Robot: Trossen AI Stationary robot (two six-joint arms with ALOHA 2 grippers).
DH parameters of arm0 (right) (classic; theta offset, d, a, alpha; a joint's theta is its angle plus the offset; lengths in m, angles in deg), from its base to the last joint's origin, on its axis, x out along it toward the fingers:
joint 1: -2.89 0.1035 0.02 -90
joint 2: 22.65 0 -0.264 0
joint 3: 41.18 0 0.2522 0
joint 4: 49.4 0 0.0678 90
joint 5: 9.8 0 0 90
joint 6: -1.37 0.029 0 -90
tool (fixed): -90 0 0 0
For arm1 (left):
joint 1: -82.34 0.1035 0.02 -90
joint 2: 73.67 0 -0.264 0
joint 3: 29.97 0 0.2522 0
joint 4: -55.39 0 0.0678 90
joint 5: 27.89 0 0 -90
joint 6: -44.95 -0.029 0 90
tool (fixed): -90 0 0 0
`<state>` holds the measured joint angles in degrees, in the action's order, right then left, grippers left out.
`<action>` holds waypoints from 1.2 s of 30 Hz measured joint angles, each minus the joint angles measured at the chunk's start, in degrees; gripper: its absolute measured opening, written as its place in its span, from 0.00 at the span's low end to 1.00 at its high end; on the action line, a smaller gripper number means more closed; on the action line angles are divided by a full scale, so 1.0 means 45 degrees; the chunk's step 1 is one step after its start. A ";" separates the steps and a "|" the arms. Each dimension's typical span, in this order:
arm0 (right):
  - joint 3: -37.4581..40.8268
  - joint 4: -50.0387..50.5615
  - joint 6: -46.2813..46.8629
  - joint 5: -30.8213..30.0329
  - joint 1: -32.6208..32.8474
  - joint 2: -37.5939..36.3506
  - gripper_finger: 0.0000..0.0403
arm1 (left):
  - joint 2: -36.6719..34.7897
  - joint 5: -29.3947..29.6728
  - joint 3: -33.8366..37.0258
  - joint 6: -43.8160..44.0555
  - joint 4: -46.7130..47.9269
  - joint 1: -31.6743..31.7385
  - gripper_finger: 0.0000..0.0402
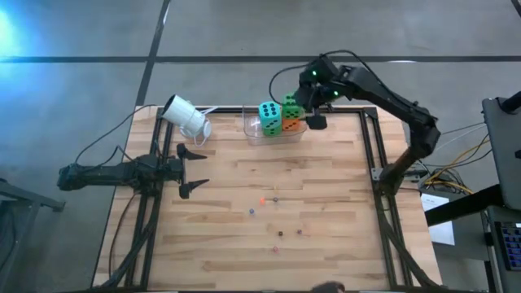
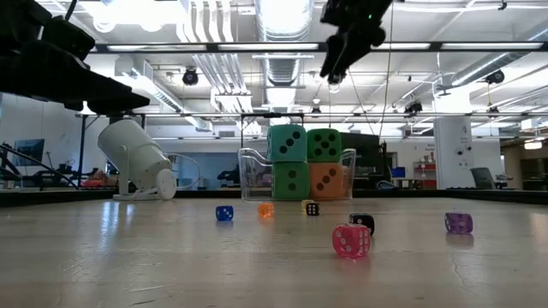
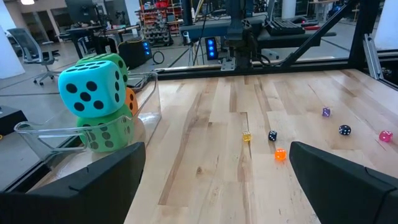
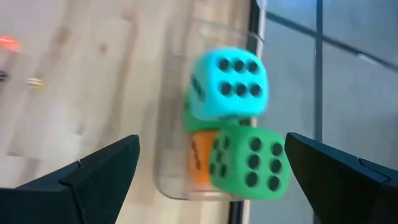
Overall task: Pick & Place Dice
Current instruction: Put the small violet dice into the transparent bin
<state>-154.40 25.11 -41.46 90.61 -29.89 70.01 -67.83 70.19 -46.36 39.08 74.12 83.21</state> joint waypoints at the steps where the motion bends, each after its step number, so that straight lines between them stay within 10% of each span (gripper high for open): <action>1: 0.0190 0.0027 0.0107 0.0000 0.0237 -0.0255 0.99 | 0.0000 0.0004 -0.0005 0.0000 0.0000 0.0004 1.00; 12: 0.2572 -0.0316 0.2040 -0.1929 0.3111 -0.2510 0.97 | -0.0004 0.0003 0.0000 0.0000 0.0000 0.0003 1.00; 36: 0.5937 -0.1218 0.6199 -0.3991 0.7673 -0.3737 0.47 | -0.0003 0.0002 -0.0001 -0.0004 0.0000 0.0002 1.00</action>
<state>-127.68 19.63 -13.56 72.65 4.64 53.19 -67.84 70.20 -46.37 39.06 74.12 83.21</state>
